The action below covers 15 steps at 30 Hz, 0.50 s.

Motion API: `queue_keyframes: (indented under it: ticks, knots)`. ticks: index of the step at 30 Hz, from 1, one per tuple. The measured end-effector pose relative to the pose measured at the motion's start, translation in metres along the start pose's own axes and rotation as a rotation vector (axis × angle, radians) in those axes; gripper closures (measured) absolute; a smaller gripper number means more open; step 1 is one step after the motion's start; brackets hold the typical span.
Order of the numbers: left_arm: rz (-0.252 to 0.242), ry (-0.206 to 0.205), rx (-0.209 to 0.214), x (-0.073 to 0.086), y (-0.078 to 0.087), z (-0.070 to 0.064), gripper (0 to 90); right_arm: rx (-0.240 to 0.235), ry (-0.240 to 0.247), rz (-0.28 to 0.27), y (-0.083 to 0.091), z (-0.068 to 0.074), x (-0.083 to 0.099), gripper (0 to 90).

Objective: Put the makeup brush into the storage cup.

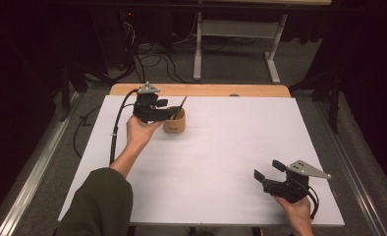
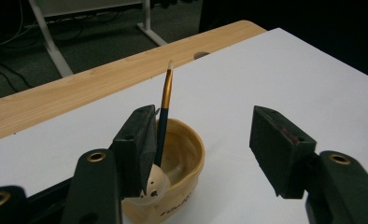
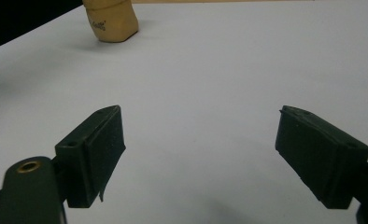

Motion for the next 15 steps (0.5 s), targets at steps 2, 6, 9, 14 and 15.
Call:
queue_keyframes:
  ticks: [2, 6, 9, 14, 15]
  knots:
    - [0.002, -0.002, 0.002, 0.001, 0.002, 0.000, 41.7, 0.002, -0.004, 0.000, 0.000, -0.001, 0.000, 17.4]
    - [-0.012, 0.010, 0.009, 0.001, 0.005, 0.000, 41.5, 0.003, -0.002, -0.004, 0.001, -0.001, 0.000, 17.4]
    - [-0.020, 0.017, 0.018, 0.003, 0.007, -0.001, 41.4, 0.003, -0.005, -0.003, 0.001, 0.001, 0.000, 17.4]
    - [-0.015, 0.015, 0.024, 0.005, 0.011, -0.002, 41.1, 0.001, -0.008, 0.007, 0.000, 0.000, 0.001, 17.4]
    - [-0.013, 0.017, 0.023, 0.006, 0.012, -0.002, 41.1, 0.002, -0.005, 0.003, 0.000, 0.000, 0.001, 17.4]
Point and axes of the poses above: each handheld gripper's, and its own axes: y roughly backward along the jaws, x roughly out of its underside, z roughly to its left, the point moved 8 cm from there along -y, roughly forward along the jaws, and after that the axes turned 10 degrees about z, right-handed, at the moved point
